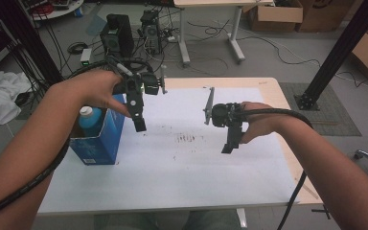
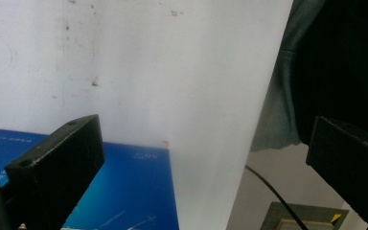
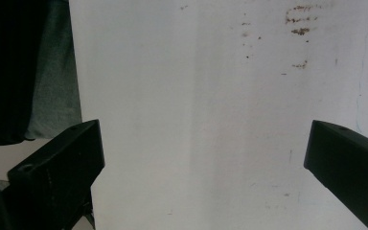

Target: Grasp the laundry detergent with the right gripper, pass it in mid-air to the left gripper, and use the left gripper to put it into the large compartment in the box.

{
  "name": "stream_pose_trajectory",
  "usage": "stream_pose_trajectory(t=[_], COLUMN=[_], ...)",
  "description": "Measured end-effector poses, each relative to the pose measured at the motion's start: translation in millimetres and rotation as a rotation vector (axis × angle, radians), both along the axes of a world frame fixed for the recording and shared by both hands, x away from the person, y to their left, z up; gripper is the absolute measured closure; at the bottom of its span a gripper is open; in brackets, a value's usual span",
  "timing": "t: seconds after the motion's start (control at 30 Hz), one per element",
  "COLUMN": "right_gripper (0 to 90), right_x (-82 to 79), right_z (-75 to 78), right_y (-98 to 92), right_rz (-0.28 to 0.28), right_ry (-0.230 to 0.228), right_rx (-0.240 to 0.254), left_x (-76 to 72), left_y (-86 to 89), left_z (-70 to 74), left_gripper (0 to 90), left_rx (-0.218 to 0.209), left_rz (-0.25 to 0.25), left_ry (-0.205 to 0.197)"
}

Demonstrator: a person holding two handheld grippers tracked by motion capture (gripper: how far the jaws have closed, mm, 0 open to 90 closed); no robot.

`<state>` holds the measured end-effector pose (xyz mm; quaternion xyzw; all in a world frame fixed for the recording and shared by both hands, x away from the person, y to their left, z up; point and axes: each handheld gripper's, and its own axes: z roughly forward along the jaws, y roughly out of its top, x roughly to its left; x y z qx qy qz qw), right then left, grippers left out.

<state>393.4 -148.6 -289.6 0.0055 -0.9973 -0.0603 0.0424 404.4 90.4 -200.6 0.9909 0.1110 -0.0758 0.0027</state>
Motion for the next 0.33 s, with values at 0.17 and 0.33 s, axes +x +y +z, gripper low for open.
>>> stream_pose_trajectory(t=[0.17, 0.33], right_gripper=[0.0, 0.0], right_x=[2.3, 3.7], right_z=[-0.8, -1.4], right_y=[-1.1, -0.4], right_rz=[-0.004, -0.003], right_ry=[0.001, 0.003], right_rx=[0.001, 0.001], left_x=[1.7, 3.2], left_y=[-0.3, 0.7], left_z=[-0.7, -4.0], left_gripper=[0.1, 0.1], left_rx=[-0.006, -0.009], left_rz=[-0.004, 0.000], left_ry=[0.006, 0.015])
